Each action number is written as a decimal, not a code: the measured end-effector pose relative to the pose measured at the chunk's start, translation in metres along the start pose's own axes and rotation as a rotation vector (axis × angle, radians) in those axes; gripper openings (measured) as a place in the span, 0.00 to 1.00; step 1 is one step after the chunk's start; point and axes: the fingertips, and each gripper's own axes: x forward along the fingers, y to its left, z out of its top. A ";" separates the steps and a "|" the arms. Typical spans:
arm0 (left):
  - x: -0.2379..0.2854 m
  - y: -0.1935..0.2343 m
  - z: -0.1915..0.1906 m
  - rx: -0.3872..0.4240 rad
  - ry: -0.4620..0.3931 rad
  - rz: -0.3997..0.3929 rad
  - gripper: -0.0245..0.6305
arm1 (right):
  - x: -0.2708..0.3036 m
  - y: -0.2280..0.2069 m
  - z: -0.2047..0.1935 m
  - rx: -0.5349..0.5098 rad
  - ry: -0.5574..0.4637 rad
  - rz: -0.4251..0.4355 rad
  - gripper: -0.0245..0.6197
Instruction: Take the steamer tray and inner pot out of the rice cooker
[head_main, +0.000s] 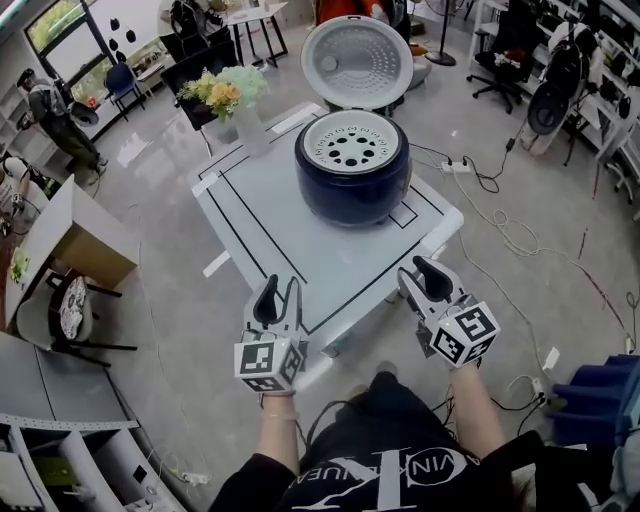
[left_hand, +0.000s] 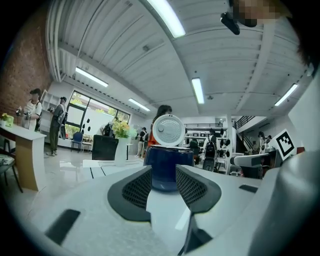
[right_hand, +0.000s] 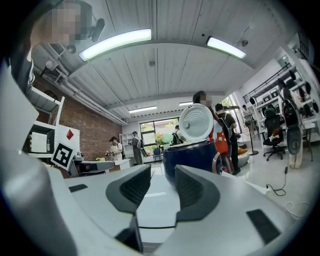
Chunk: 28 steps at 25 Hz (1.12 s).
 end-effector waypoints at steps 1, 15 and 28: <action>0.005 0.000 0.001 0.000 0.000 -0.004 0.23 | 0.004 -0.002 0.000 0.002 0.000 -0.001 0.25; 0.091 0.030 0.027 0.008 -0.001 -0.061 0.23 | 0.079 -0.033 0.039 -0.016 -0.063 -0.001 0.25; 0.183 0.062 0.052 -0.002 0.002 -0.126 0.24 | 0.149 -0.084 0.070 -0.014 -0.090 -0.076 0.25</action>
